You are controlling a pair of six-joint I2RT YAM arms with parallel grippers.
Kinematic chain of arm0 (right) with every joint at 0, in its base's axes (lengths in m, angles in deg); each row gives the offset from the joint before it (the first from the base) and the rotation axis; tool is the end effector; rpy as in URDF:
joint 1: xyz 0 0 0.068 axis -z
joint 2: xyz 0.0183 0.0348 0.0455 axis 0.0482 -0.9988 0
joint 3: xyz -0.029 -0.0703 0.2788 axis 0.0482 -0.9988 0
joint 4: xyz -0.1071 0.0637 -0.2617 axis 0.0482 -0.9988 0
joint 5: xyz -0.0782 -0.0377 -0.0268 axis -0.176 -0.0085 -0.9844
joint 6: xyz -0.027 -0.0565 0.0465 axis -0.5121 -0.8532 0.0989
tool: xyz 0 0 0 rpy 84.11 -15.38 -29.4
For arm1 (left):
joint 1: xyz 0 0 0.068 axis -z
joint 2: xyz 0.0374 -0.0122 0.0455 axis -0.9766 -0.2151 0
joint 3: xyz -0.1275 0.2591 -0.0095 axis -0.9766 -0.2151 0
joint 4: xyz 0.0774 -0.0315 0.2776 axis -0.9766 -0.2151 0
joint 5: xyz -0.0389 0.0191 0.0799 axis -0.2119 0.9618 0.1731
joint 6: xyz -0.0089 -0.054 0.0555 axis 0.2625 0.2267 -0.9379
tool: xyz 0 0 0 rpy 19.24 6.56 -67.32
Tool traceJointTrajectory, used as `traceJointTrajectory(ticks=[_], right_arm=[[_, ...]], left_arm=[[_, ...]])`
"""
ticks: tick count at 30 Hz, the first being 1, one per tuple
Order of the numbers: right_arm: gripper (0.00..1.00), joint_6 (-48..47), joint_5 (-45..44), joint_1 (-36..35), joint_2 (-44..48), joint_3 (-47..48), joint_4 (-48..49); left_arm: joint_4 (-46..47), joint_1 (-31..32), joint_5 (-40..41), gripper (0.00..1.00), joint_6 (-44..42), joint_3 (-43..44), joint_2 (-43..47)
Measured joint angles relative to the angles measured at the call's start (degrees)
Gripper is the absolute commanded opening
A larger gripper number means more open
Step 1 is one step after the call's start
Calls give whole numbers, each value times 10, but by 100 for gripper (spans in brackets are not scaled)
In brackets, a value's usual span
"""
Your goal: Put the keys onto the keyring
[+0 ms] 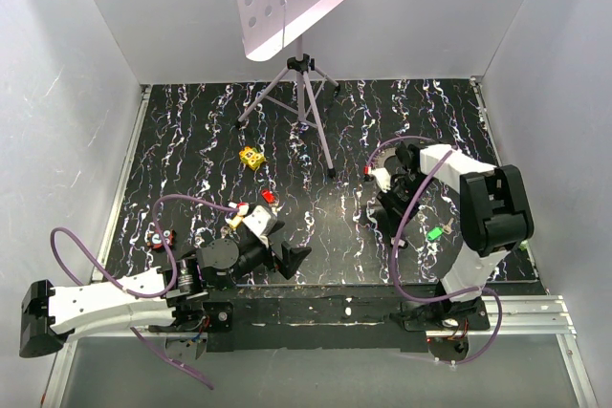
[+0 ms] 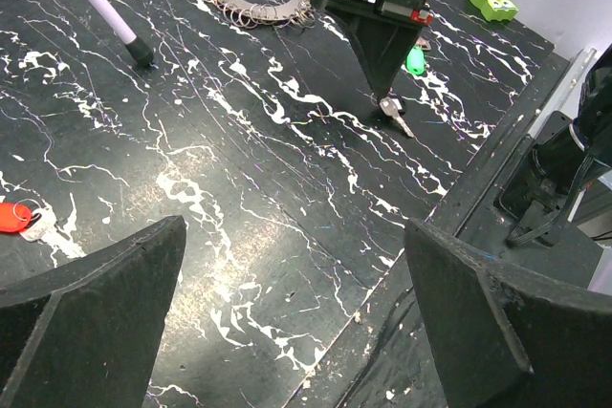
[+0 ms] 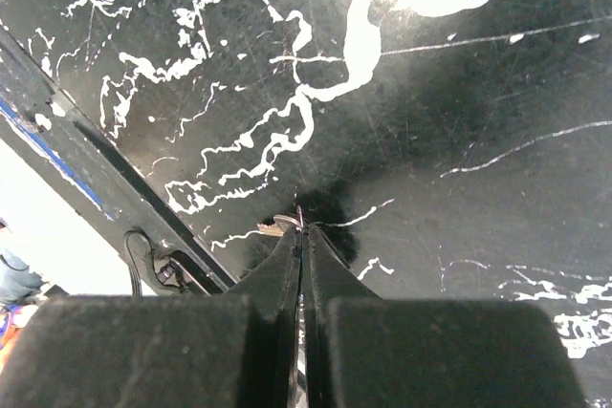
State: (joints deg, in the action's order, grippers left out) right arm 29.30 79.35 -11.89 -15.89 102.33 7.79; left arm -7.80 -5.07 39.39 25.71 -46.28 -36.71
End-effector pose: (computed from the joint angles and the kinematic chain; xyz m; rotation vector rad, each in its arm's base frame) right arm 0.2892 0.1031 0.1362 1.2953 -2.7628 -0.6532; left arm 0.0849 -0.1875 0.2350 0.6125 1.7046 -0.7775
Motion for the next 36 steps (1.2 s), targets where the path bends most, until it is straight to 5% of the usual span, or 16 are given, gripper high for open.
traceJointTrajectory(ticks=[36], right_arm=[[6,39,6,-5,-37,19,29]], left_arm=[[-12,0,3,98,11,0,18]])
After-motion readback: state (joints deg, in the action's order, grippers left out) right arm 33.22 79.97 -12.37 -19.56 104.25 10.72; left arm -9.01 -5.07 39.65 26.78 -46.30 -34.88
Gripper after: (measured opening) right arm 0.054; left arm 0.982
